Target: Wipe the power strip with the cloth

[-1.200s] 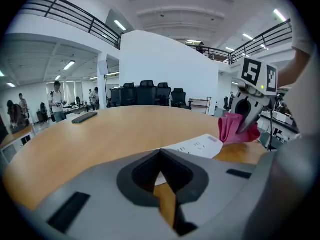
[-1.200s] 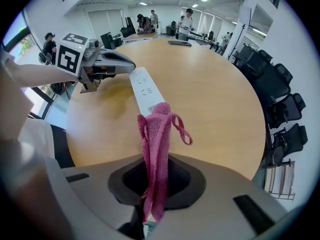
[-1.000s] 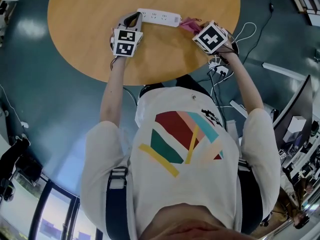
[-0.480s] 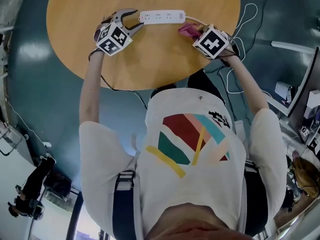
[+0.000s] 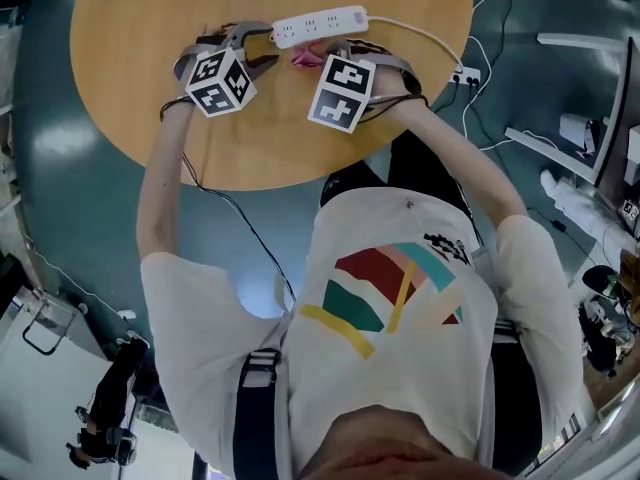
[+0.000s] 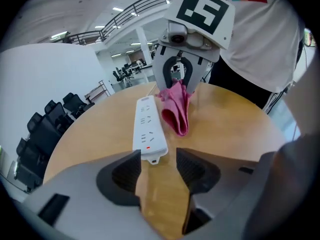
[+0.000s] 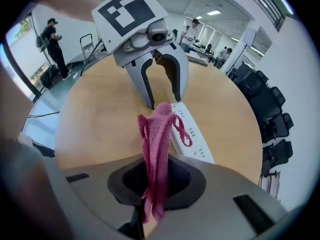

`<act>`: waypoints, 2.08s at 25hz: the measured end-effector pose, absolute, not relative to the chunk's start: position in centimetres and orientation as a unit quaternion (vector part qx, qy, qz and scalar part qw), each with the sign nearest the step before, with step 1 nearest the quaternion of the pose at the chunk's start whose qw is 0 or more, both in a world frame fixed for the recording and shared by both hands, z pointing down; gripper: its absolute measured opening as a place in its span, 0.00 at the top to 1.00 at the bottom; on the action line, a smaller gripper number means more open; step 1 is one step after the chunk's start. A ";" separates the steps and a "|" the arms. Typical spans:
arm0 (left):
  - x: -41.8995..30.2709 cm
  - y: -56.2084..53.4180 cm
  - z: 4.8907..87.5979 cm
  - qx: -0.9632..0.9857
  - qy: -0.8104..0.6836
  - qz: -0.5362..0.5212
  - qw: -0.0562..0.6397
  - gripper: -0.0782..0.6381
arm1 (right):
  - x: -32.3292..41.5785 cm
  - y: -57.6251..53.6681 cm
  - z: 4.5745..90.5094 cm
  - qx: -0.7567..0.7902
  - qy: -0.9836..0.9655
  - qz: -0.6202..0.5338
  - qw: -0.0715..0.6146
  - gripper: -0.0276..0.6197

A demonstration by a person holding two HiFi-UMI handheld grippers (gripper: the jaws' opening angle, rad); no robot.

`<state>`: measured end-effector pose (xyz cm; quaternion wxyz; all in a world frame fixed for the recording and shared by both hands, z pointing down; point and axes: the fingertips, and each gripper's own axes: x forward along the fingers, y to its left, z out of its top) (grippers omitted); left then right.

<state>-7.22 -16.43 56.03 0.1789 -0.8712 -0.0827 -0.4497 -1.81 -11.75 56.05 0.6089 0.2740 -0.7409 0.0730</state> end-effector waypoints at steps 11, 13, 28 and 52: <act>-6.3 -15.9 56.9 -0.872 -0.109 -0.428 0.210 0.54 | -5.0 -15.2 57.5 0.250 -0.732 0.043 0.632 0.90; -6.1 -16.3 57.0 -0.873 -0.106 -0.427 0.208 0.54 | -4.7 -15.4 57.7 0.252 -0.734 0.045 0.629 0.90; -7.5 -16.1 55.8 -0.874 -0.106 -0.429 0.203 0.54 | 4.1 -14.3 57.0 0.300 -0.691 0.050 0.655 0.90; -7.4 -19.0 39.3 -0.940 0.314 -0.129 -0.040 0.65 | 12.4 -16.8 44.3 0.440 -0.781 0.149 0.417 0.90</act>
